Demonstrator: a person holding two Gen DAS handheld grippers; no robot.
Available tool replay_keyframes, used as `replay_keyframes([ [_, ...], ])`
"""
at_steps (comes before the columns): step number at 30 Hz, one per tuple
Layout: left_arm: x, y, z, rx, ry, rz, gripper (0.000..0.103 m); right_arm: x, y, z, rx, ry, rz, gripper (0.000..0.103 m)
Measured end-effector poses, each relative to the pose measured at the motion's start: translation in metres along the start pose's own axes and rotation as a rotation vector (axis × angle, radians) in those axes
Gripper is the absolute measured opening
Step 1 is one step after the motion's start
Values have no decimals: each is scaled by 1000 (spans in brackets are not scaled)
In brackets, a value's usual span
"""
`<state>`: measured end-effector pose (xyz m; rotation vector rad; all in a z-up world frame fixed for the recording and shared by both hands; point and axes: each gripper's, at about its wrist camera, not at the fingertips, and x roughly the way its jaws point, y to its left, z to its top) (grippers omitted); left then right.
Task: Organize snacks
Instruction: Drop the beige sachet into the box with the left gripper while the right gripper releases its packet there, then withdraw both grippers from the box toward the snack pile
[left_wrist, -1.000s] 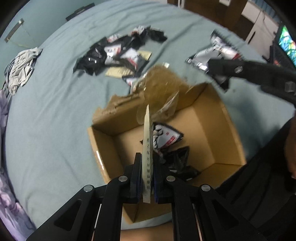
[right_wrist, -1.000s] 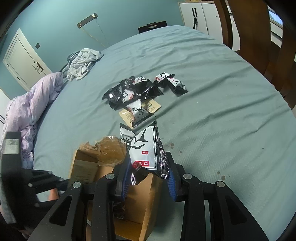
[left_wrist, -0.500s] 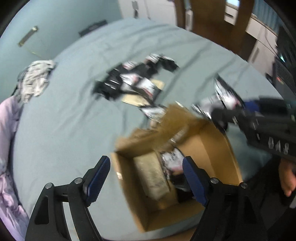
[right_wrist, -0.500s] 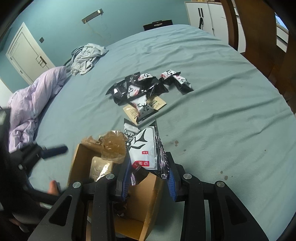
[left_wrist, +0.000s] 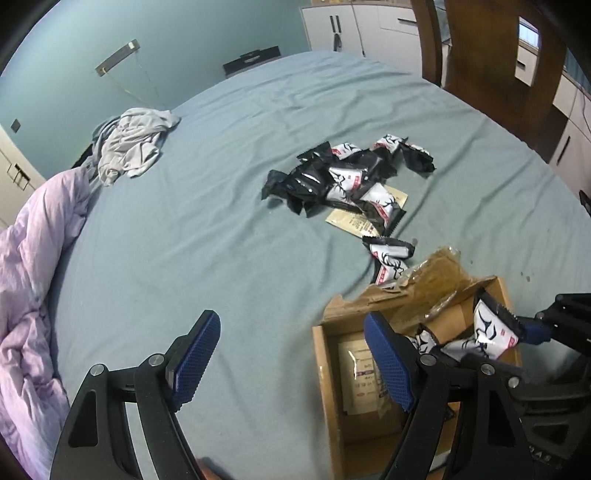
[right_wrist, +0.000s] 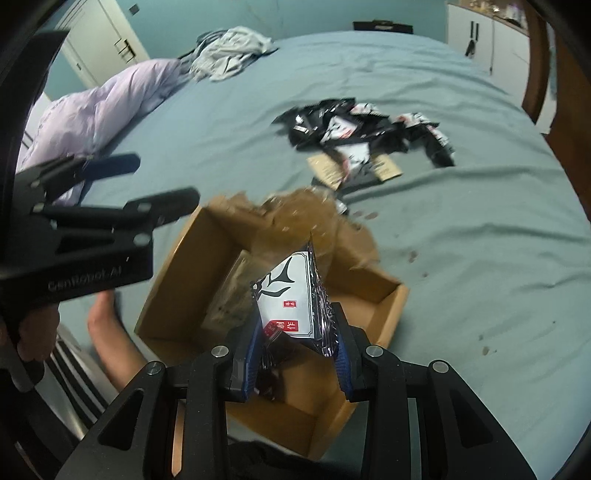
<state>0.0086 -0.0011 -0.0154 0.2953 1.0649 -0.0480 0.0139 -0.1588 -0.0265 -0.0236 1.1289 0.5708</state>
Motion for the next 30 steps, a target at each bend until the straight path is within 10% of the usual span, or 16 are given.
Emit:
replay_keyframes([
  [11,3,-3,-1,9,16,2,81,1,-4,-1,63,-15,36,36],
  [21,2,3,0,-19,11,-1,81,-30,-22,-11,196,-172,75,68],
  [30,-2,10,2,-59,19,-49,81,-45,-33,-17,234,-237,-73,72],
])
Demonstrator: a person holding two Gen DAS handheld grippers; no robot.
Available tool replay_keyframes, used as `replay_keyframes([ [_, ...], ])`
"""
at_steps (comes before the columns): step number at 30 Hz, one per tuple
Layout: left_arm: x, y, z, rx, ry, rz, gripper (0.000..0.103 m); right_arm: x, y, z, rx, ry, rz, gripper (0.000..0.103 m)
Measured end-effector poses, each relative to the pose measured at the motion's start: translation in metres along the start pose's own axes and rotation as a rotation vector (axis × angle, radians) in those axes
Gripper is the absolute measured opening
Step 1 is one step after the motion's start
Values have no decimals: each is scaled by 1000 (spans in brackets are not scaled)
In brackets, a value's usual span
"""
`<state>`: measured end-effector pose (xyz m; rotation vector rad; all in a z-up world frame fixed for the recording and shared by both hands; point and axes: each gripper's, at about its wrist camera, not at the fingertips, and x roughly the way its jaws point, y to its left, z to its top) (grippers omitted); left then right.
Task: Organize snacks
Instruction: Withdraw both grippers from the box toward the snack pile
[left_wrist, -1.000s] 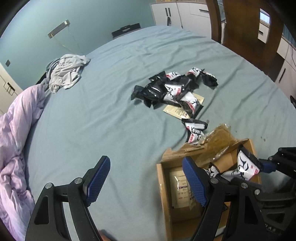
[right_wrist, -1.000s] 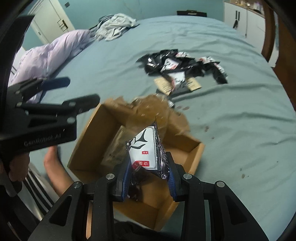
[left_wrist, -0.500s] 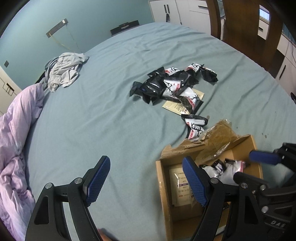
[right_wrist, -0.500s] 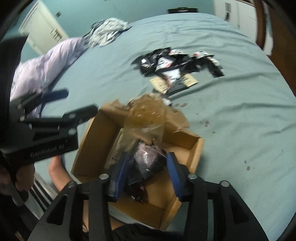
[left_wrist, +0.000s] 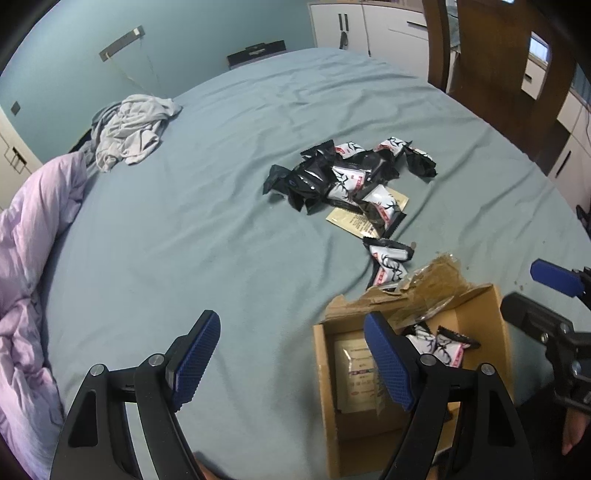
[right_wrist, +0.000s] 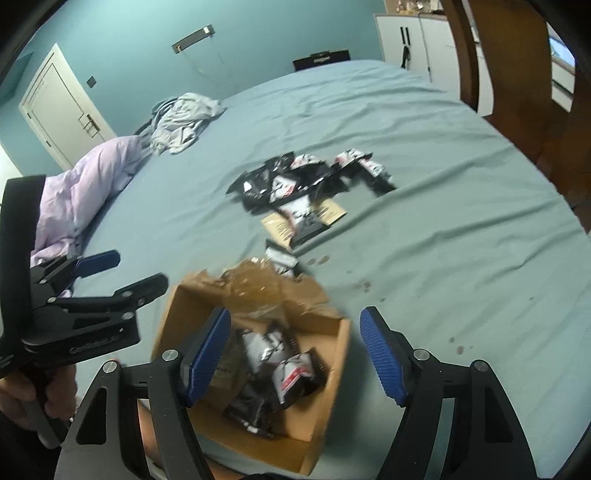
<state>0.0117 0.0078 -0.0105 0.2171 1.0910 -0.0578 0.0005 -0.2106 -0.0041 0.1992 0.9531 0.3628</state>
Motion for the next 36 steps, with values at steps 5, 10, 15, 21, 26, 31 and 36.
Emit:
replay_keyframes([
  [5,-5,-2,1,-9,1,-32,81,-3,-1,3,31,-6,-3,72],
  [10,-8,-4,3,-19,-8,-40,81,-1,-10,9,78,4,-5,72],
  [15,-6,2,7,-47,-1,-54,81,0,-18,17,107,16,32,72],
  [21,-1,9,11,-67,45,-81,81,15,-32,29,149,60,81,72],
  [26,4,14,18,-76,64,-125,81,49,-43,47,188,166,95,72],
  [31,17,14,22,-76,100,-138,81,77,-51,79,219,192,112,72],
  [36,23,17,24,-91,127,-156,81,118,-39,105,88,222,70,72],
])
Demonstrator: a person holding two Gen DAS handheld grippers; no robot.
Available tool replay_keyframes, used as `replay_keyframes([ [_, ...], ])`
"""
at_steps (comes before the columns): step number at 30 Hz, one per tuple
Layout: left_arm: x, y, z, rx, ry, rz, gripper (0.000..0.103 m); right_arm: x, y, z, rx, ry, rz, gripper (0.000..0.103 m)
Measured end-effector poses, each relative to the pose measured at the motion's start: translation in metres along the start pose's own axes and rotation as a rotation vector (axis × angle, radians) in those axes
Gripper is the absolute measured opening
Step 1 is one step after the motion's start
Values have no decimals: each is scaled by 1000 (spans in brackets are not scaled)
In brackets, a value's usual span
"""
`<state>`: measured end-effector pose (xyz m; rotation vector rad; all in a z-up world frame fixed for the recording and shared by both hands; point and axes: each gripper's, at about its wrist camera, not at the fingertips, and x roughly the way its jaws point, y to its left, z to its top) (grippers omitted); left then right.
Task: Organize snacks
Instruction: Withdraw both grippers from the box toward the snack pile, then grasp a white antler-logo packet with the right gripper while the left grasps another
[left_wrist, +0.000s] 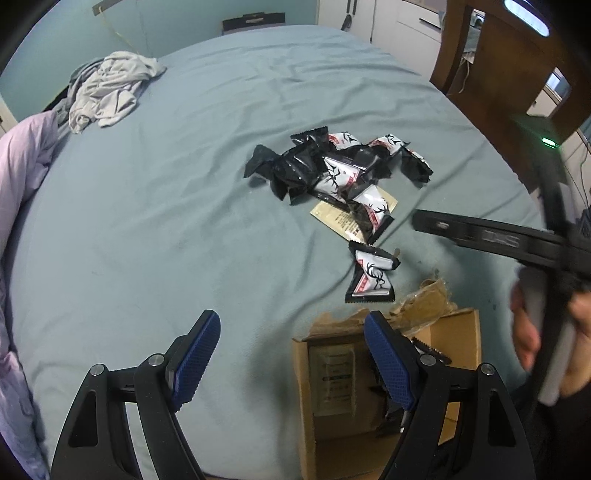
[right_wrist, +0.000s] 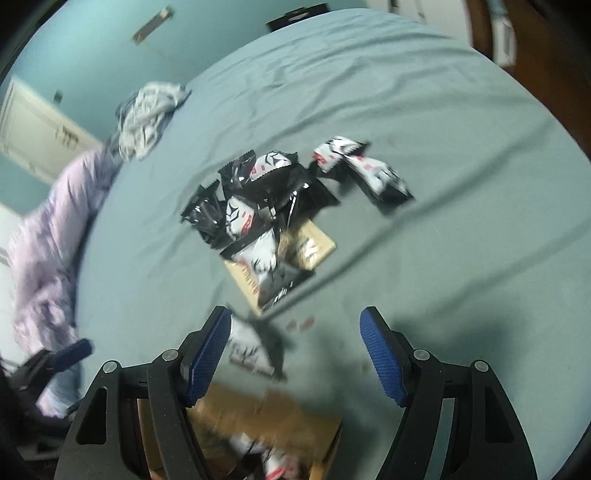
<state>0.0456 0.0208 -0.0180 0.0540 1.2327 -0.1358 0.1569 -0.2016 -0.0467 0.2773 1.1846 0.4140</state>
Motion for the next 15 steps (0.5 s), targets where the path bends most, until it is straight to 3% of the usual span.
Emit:
replay_keyframes([
  [5,5,-2,3,24,3,18,81,39,8,21,-59,65,20,72],
  [11,27,-13,6,67,65,-7,82,68,8,35,-71,107,-1,68],
  [14,30,-16,12,71,50,-6,82,71,9,36,-101,97,-33,41],
  [15,29,-15,15,65,40,-20,82,67,11,36,-105,88,1,27],
])
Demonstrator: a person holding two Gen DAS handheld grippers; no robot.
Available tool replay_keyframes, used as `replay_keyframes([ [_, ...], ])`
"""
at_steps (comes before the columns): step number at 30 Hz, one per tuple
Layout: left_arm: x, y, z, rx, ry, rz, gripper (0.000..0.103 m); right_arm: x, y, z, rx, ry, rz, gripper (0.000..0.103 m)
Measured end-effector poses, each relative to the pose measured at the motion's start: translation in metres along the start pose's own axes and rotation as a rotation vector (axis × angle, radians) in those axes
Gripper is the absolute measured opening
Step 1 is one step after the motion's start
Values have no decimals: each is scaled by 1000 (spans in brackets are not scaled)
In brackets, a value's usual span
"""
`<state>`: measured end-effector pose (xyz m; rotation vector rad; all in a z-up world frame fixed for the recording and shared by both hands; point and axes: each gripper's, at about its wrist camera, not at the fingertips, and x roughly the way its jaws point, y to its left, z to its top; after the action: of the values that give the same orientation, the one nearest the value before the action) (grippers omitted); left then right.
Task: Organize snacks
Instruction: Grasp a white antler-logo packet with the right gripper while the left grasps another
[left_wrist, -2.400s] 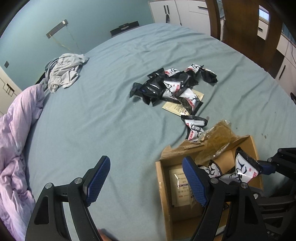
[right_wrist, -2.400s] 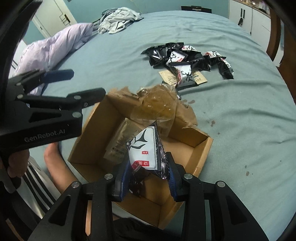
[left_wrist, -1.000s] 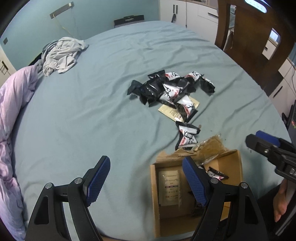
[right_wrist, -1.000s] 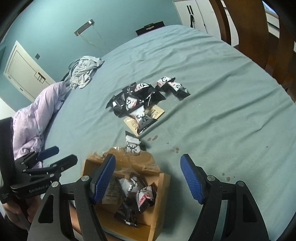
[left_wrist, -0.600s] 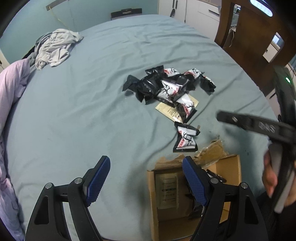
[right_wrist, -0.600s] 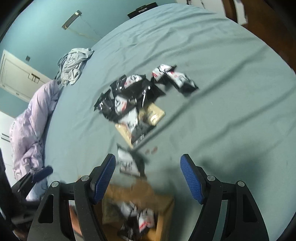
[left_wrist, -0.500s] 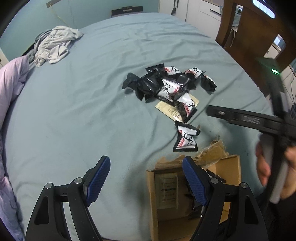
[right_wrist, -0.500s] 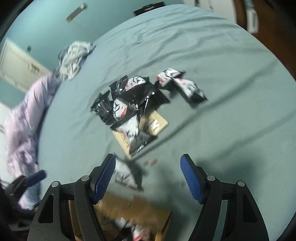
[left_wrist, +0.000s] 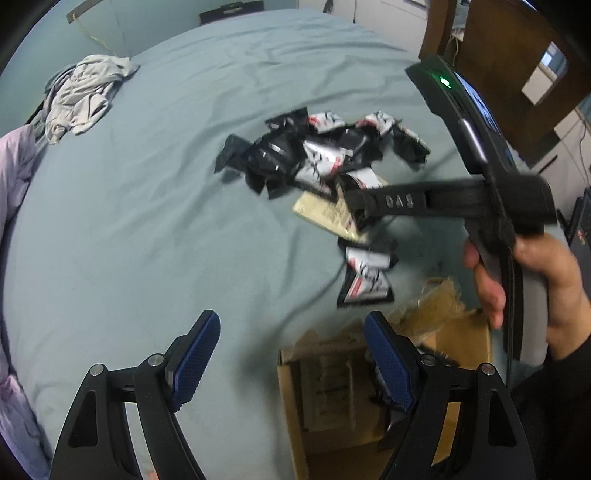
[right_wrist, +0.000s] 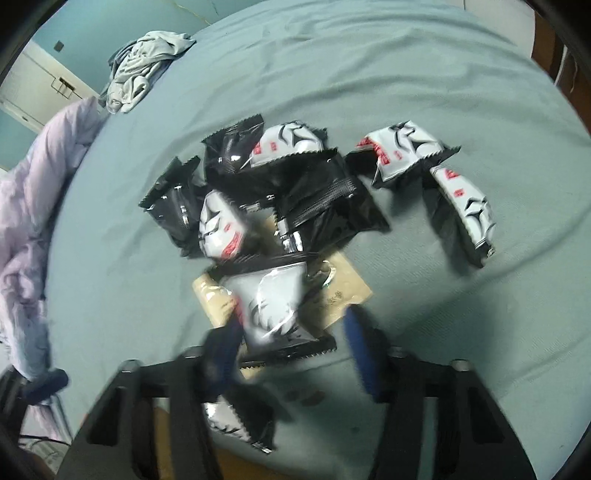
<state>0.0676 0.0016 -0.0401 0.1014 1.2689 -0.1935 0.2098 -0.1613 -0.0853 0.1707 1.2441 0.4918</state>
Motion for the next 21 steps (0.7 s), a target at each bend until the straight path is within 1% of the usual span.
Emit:
replay_keyframes([
  [2,1,3,11,-15,-12,-27,82,-10,1,1,8,-39,-1,28],
  [5,0,8,28,-35,-50,-23,82,-34,0,-1,23,-115,12,27],
  [6,3,10,33,-46,-45,-34,82,-43,-2,-3,37,-137,13,27],
  [7,7,11,39,-58,-28,-60,82,-51,-3,-6,55,-154,14,27],
  [8,12,11,43,-65,-6,-92,82,-61,-6,-10,82,-171,17,27],
  [9,21,9,48,-70,33,-140,82,-70,-9,-16,110,-185,20,27],
  [10,28,7,51,-75,61,-166,82,-80,-12,-25,132,-199,16,28],
  [12,44,0,54,-79,123,-210,81,-102,-18,-46,159,-231,-17,28],
  [13,54,-5,56,-73,158,-215,81,-111,-19,-54,165,-247,-37,28],
  [16,78,-19,57,-43,227,-170,81,-142,-25,-98,196,-309,-54,28],
  [19,92,-37,54,21,263,-153,80,-161,-30,-144,242,-341,-52,28],
  [20,96,-43,52,40,274,-147,79,-166,-31,-163,261,-342,-46,28],
  [21,98,-47,51,47,279,-144,74,-171,-28,-175,271,-338,-43,28],
])
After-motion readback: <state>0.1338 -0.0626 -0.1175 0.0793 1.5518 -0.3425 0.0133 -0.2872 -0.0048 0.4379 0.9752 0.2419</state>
